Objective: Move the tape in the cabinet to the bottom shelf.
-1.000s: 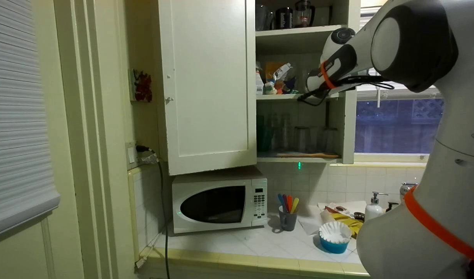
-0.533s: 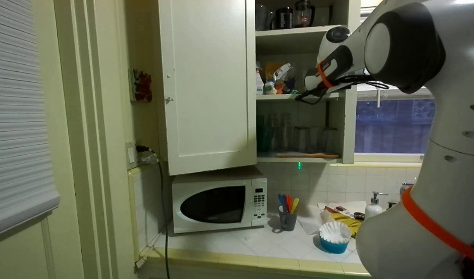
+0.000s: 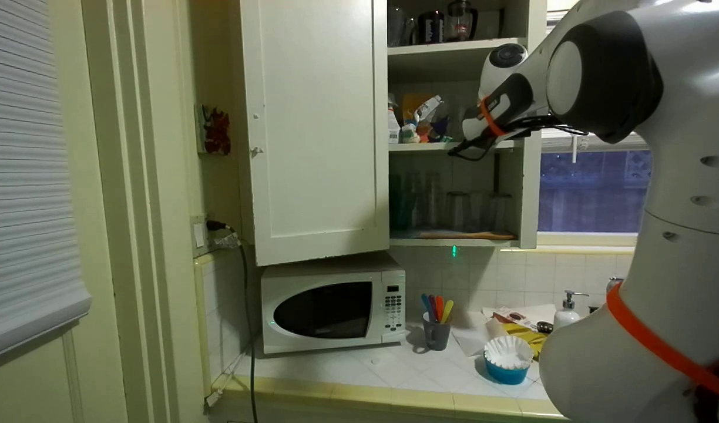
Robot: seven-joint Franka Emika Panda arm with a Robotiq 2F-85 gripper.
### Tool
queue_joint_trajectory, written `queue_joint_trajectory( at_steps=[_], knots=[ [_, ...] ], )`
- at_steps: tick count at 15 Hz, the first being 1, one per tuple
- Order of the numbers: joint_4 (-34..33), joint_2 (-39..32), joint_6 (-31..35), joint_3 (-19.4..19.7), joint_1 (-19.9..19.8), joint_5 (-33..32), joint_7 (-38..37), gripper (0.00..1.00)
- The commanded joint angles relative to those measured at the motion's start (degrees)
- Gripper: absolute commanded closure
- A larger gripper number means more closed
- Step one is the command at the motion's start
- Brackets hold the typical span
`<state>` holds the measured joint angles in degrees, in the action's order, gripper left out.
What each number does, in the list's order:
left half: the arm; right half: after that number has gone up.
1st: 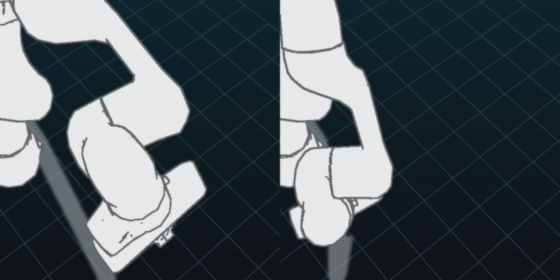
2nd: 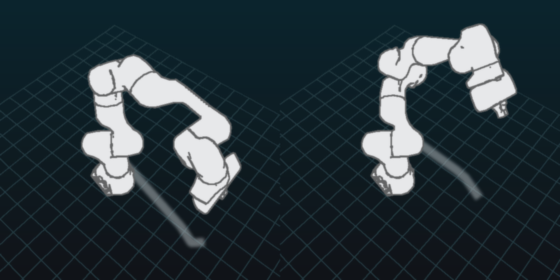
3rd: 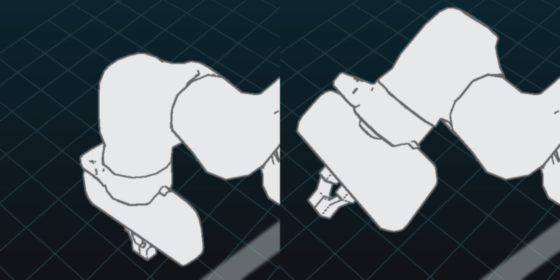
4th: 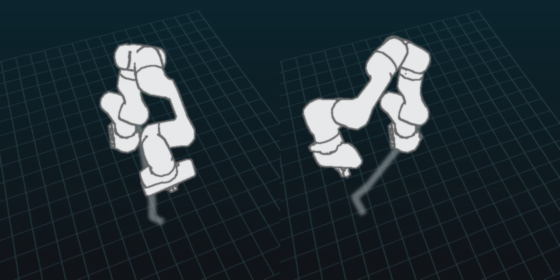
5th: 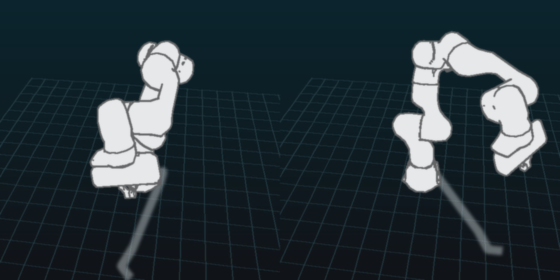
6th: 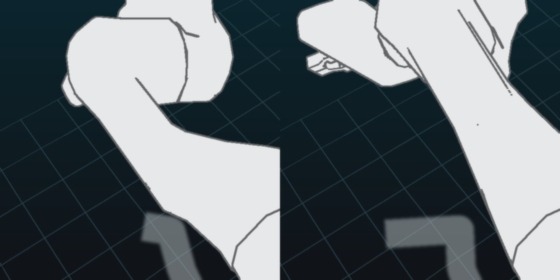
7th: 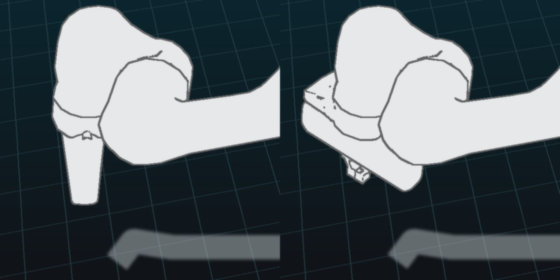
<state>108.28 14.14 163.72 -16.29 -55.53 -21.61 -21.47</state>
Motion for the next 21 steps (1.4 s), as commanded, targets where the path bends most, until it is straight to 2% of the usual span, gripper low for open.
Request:
queue_joint_trajectory(
  at_steps=[1,3,4,8,10,11,13,15,17,19,21],
  knots=[
    [-0.9,-0.2,-1.6,-1.3,-1.3,-1.9,-2.0,0.81],
    [-0.2,0.6,-1.0,-1.7,-1.9,-2.4,-2.3,0.96],
    [0.2,1.3,-0.4,-1.6,-2.0,-2.3,-2.3,0.99],
    [6.0,6.5,4.8,1.4,0.0,1.8,-0.1,0.96],
    [10.4,9.3,8.3,5.4,4.9,6.4,4.5,0.96],
    [13.3,10.6,10.0,10.9,12.6,9.6,8.4,0.96],
    [19.1,14.6,11.4,14.3,20.0,20.2,18.1,0.96],
    [23.3,19.3,9.5,19.5,29.0,26.4,25.1,0.96],
    [27.2,24.7,7.1,25.5,36.6,23.8,25.5,0.96],
    [30.6,30.0,2.4,27.6,39.0,22.4,27.0,0.96],
    [32.8,33.5,-5.3,28.9,40.2,21.3,28.6,0.96]
  ],
)
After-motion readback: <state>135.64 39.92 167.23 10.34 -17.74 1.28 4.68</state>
